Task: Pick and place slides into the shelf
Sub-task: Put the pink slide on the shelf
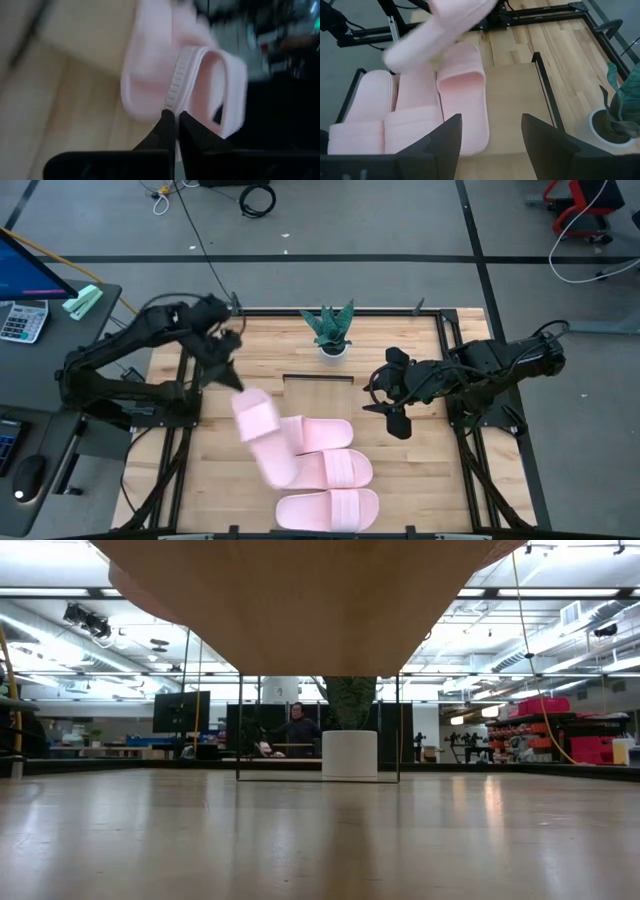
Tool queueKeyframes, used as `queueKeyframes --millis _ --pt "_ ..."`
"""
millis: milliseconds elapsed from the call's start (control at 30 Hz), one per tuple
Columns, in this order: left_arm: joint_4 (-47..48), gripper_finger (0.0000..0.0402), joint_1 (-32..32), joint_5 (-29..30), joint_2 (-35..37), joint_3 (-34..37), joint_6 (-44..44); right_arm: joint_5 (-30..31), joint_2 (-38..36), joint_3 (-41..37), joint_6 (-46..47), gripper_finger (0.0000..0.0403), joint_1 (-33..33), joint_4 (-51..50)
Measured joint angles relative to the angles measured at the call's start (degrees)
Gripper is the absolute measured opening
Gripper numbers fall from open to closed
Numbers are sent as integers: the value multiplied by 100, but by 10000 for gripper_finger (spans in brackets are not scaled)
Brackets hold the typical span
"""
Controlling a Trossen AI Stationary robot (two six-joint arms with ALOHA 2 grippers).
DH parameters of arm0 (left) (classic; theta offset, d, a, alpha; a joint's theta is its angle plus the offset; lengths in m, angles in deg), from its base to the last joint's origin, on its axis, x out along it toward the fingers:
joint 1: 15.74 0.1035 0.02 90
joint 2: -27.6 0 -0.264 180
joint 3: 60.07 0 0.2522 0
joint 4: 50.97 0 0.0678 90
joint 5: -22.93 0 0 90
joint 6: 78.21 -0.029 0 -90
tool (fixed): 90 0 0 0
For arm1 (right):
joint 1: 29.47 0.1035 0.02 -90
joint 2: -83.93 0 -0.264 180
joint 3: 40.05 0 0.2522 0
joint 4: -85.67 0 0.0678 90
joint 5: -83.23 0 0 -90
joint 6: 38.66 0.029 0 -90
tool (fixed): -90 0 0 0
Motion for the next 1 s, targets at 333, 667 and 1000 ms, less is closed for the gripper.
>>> queueKeyframes --millis 333,667,1000 --pt "-1891 9 185 1941 10 -238 2352 -2 0 0 238 208 2 -735" --pt "-1604 8 -1099 5666 693 -258 4501 50 -20 0 212 197 79 -1018" --pt "-1430 8 -3165 7374 456 -260 5904 61 -20 0 130 193 76 -1018"
